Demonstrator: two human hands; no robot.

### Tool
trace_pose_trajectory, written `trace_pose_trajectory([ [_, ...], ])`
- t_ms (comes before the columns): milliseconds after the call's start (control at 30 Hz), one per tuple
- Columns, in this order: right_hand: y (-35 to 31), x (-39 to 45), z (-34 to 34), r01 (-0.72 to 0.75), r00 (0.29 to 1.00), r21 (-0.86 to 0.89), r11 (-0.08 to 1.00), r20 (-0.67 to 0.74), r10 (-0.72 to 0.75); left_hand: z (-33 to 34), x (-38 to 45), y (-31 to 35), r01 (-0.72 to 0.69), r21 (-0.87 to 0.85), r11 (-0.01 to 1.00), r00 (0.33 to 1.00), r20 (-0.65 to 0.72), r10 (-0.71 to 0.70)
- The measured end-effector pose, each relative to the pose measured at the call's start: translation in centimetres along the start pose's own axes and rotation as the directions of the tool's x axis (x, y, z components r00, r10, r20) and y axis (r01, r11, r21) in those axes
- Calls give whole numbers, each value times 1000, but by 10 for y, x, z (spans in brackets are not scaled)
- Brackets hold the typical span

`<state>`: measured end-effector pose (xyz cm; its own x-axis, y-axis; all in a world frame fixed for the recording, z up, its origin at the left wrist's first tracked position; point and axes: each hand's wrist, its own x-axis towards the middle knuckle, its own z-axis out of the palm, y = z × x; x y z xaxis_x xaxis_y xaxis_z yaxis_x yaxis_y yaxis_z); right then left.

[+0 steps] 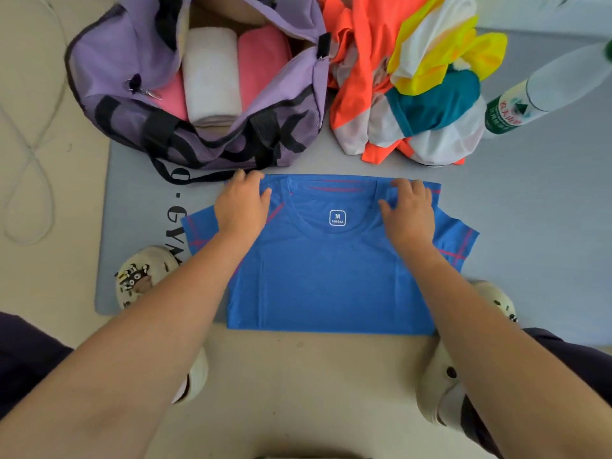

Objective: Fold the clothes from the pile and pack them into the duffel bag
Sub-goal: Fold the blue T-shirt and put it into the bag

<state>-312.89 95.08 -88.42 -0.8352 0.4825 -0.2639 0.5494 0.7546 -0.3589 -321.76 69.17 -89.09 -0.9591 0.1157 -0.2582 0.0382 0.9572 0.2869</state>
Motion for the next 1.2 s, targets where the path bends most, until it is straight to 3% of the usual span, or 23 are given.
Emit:
trace_pose_trajectory([
  [133,7,26,-2,-184,974,110,977,151,166,6,9,0,142,-130,981,989,59,-135],
  [333,10,40,-1,-209,965,168,963,197,175,12,10,4,68,-184,981,997,-8,-71],
  [567,8,0,-5,-128,991,273,953,-14,137,8,-19,26,-5,-256,967,996,-88,-19],
  [633,10,-27,-1,-116,992,281,953,-15,125,14,-44,45,-66,-234,970,998,-18,63],
  [733,23,-75,5,-180,983,245,953,3,185,30,-92,73,-189,-138,972,951,221,216],
  [833,47,-121,4,-325,944,180,928,-1,331,44,-129,81,-235,-10,972,890,399,220],
  [967,76,-155,-4,-468,884,120,875,69,463,53,-141,72,-313,87,946,864,439,245],
  [1067,90,-156,-9,-566,818,114,817,203,538,55,-136,67,-354,89,931,849,449,280],
  [1200,101,-153,-14,-587,784,113,802,327,528,56,-135,66,-361,100,927,850,445,283],
])
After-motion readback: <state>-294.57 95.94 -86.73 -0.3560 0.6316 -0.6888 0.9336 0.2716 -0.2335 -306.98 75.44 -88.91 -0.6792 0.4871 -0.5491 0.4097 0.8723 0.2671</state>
